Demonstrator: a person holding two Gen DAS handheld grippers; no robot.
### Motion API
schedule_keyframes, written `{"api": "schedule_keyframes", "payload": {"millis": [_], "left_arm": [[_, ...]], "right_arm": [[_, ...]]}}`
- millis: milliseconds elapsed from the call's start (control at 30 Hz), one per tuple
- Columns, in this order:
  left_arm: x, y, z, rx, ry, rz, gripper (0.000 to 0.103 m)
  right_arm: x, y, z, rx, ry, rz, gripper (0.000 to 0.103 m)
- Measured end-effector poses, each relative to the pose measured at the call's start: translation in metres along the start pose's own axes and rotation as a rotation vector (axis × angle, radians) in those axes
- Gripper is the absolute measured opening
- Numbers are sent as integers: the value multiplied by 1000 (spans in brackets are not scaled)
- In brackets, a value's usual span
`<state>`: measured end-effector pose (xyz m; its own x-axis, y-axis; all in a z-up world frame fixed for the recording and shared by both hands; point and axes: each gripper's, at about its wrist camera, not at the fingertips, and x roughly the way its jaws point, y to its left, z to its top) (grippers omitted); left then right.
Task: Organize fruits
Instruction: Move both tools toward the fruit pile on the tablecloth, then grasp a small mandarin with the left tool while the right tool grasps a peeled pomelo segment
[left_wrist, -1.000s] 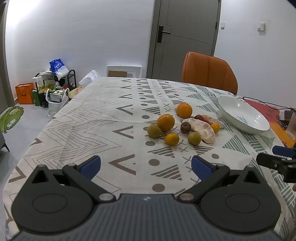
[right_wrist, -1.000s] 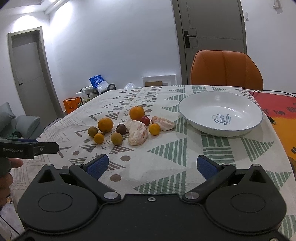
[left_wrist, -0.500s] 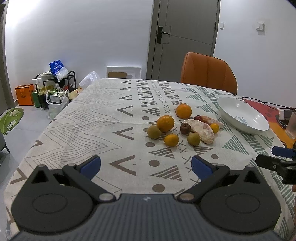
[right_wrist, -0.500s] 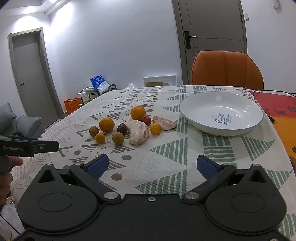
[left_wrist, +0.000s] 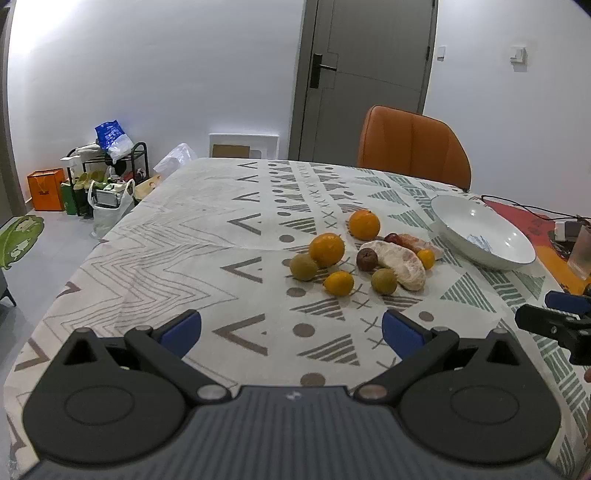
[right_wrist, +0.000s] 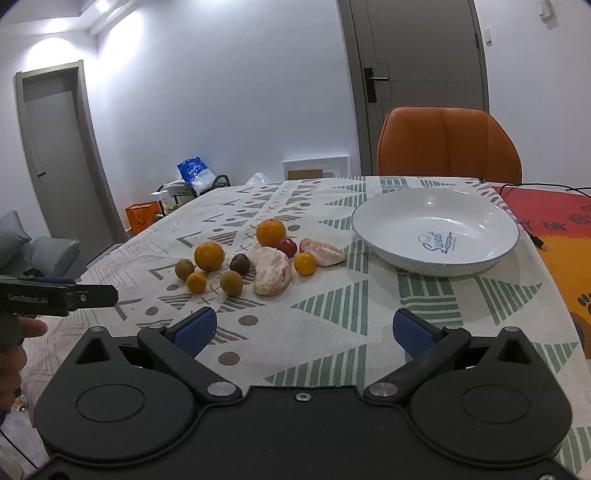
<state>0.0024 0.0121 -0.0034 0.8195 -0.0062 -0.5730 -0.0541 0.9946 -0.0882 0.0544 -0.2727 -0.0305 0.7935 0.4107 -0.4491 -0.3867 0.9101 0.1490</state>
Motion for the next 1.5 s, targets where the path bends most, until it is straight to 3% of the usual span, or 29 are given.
{"api": "schedule_keyframes", "payload": {"millis": [333, 800, 1067, 1300, 1500], "left_arm": [[10, -2, 7, -23, -39, 3, 102], [33, -4, 11, -24, -33, -18, 100], [50, -8, 11, -20, -17, -50, 83], [73, -13, 14, -16, 31, -87, 59], [86, -20, 14, -2, 50, -98, 51]], "right_arm": [[2, -12, 1, 27, -11, 6, 103], [22, -13, 7, 16, -10, -10, 103], [38, -9, 11, 7, 4, 24, 102], [61, -11, 10, 38, 43, 46, 87], [69, -9, 14, 42, 50, 64, 86]]}}
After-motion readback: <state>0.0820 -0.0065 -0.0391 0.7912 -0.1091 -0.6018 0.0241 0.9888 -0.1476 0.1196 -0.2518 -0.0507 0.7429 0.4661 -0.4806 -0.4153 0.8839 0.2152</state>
